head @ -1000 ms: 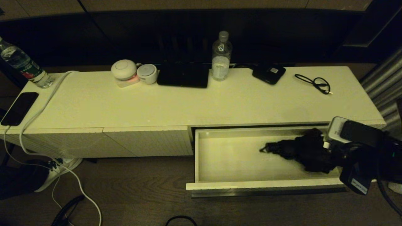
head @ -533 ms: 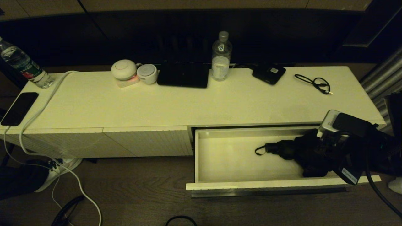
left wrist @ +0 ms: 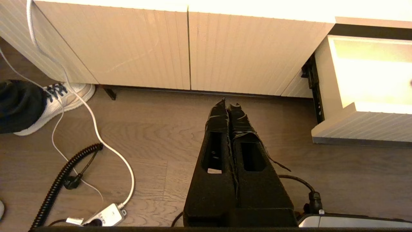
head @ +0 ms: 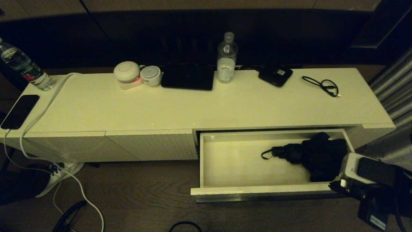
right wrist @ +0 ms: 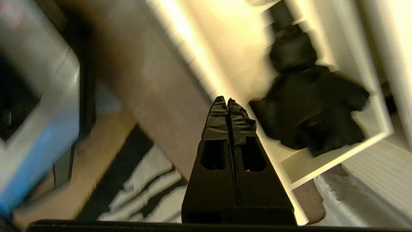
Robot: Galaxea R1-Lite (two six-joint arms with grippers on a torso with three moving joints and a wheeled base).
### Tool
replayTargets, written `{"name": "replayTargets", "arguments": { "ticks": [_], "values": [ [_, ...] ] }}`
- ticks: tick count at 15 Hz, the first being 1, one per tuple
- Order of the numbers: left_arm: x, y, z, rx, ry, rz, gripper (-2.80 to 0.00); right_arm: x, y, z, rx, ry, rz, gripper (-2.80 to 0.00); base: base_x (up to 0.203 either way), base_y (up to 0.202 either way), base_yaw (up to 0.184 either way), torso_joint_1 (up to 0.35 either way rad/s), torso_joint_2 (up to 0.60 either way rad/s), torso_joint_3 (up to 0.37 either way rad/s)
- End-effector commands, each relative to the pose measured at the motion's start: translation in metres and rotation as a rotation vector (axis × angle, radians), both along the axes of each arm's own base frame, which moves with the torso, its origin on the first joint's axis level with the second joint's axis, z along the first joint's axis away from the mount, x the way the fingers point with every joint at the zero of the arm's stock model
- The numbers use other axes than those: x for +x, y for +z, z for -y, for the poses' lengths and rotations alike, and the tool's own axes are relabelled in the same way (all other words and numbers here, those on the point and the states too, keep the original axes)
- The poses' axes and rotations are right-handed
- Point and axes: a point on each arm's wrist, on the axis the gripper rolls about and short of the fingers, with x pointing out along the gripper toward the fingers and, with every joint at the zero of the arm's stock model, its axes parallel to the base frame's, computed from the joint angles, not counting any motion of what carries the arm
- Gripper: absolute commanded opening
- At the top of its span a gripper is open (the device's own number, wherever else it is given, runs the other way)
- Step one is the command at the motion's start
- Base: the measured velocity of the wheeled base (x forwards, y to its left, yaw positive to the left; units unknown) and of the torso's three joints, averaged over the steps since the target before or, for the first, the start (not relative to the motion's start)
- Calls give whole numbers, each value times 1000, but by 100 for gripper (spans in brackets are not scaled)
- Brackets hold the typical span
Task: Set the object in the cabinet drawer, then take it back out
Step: Close the drawer
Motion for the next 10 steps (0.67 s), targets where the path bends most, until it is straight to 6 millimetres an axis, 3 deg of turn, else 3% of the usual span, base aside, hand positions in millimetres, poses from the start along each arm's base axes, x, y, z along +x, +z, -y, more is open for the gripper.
{"name": "replayTargets", "arguments": {
  "ticks": [1,5,10],
  "values": [
    [0,0,0,-1,1,2,-280,-20,-16,7,-49,44,-19,-280,0,0,0,0,0,0],
    [0,0,0,-1,1,2,-280,-34,-41,11,-86,59,-103,-280,0,0,0,0,0,0],
    [0,0,0,-1,0,2,-280,-36,-66,12,-121,64,-205,-280,0,0,0,0,0,0]
  ]
}}
